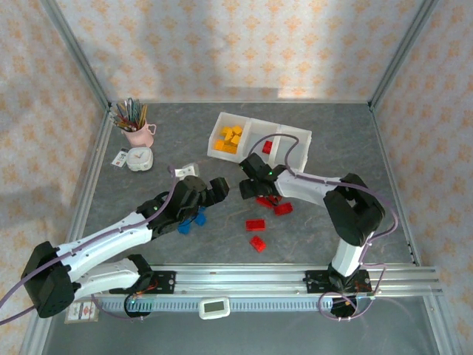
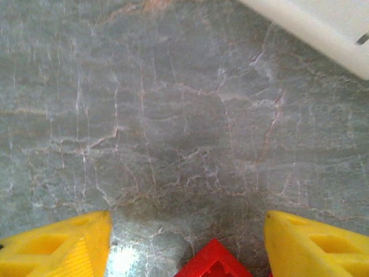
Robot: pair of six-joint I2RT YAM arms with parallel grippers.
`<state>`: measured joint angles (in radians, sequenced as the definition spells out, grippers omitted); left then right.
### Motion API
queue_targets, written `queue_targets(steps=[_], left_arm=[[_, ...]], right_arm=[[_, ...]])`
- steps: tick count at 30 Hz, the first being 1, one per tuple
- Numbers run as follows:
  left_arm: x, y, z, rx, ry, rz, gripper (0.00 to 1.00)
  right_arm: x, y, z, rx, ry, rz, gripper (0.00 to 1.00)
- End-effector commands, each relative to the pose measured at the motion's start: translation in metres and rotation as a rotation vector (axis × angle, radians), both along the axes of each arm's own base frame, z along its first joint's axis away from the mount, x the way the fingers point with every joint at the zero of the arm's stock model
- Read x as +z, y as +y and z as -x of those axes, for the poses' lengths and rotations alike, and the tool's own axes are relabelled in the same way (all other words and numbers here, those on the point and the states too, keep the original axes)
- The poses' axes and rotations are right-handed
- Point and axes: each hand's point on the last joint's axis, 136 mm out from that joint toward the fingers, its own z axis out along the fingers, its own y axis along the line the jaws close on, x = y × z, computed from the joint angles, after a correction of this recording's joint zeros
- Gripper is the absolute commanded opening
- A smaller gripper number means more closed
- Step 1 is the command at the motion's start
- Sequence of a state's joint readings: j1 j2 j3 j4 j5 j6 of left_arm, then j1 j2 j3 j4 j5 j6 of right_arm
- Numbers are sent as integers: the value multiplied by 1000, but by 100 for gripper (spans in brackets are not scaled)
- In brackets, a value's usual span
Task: Sort the legos into containers by color
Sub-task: Pick up the lego from the center of the table.
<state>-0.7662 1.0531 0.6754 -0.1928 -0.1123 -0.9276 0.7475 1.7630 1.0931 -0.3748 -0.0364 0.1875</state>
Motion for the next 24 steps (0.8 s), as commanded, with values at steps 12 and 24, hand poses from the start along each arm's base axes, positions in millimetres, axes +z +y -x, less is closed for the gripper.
queue_targets(steps=[12,24], left_arm=[[-5,6,5,25,5,-2,99],[-7,7,5,23,11,-12,99]], right_arm=[[-29,-27,31,28,42,201,64],[-32,-38,41,12,85,242,60]])
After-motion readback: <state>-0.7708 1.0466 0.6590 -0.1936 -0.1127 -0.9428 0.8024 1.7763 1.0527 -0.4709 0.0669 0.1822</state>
